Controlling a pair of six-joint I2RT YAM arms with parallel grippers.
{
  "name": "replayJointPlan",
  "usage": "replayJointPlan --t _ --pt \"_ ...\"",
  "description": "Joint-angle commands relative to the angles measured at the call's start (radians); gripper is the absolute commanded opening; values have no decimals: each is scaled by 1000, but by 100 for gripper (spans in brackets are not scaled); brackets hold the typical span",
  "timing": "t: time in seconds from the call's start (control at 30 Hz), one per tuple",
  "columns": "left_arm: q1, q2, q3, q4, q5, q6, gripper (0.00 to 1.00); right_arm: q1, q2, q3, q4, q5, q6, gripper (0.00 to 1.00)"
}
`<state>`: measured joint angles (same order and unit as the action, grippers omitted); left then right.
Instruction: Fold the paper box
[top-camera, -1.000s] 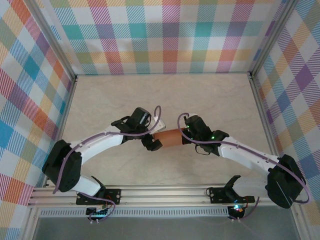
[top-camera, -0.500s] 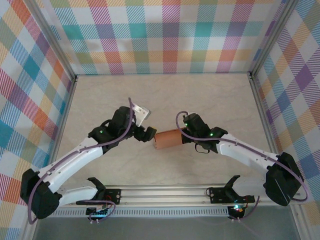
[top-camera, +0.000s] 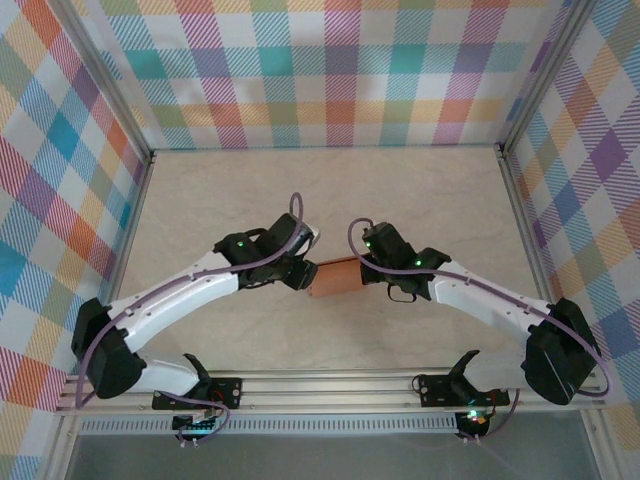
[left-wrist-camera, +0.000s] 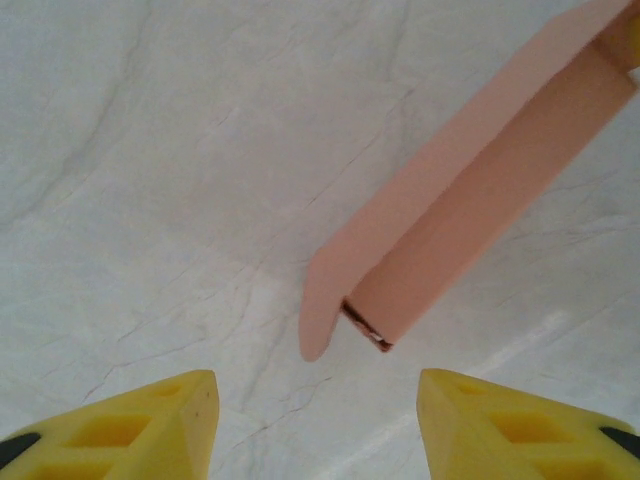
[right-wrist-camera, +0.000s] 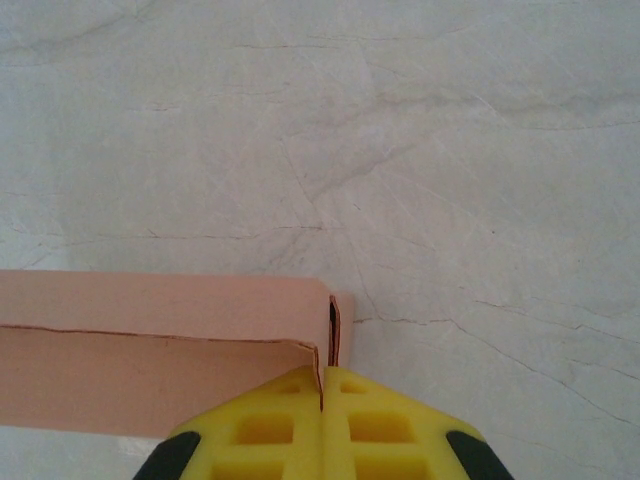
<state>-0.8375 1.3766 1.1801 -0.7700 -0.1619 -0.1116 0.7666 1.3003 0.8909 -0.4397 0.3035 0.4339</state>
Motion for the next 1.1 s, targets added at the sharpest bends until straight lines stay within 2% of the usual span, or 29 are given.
replayJointPlan --t 0.0,0.13,0.33,0.4,0.63,0.83,1.07 --pt "-9 48 39 -85 -58 -13 52 5 20 27 -59 -4 14 0" --pt "-8 102 64 -92 -64 -21 45 6 24 30 -60 -9 15 0" --pt "-8 131 99 -92 -54 -58 26 5 22 28 -60 -14 15 0" --pt "-8 137 111 -98 -56 -81 23 5 22 28 -60 -14 15 0" --pt "-7 170 130 -83 9 -108 18 5 19 24 -56 -22 16 0" --pt "-6 170 126 -89 9 -106 28 5 17 22 -58 -21 15 0" --pt "-7 181 119 -95 -1 -106 21 4 17 22 -55 -24 17 0"
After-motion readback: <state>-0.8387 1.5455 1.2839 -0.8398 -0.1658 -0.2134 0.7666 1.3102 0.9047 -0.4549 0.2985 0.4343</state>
